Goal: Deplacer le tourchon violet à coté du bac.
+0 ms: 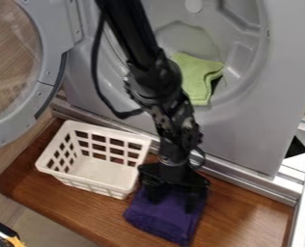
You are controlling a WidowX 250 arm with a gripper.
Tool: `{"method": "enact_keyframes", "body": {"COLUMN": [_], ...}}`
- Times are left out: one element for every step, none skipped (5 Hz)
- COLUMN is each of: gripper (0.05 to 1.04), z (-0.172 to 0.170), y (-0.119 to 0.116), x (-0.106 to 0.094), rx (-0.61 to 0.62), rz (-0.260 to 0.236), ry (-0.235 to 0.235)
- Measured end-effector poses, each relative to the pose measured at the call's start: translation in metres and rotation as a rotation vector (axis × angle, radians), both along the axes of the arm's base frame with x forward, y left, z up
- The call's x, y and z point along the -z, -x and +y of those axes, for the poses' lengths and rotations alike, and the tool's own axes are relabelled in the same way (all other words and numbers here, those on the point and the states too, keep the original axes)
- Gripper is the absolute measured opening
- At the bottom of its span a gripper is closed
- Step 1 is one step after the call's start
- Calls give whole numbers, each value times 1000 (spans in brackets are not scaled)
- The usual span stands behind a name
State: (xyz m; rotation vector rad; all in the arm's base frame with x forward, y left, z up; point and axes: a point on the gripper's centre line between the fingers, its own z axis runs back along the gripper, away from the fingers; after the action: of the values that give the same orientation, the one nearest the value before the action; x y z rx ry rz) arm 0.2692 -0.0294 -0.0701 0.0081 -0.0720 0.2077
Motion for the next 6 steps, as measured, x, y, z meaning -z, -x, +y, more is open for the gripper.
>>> {"method": "enact_keyframes", "body": {"gripper": [1001, 1001, 1001, 1000, 1000, 1000], "z": [11, 18, 15, 4, -14, -20], "y": [0, 0, 2, 3, -13, -16], "x": [0, 1, 0, -13, -40, -74], "rx": [-24, -43, -33, 22, 75, 74], "rz": [0, 0, 14, 28, -23, -85], "ry": [-1, 3, -1, -5, -29, -47]}}
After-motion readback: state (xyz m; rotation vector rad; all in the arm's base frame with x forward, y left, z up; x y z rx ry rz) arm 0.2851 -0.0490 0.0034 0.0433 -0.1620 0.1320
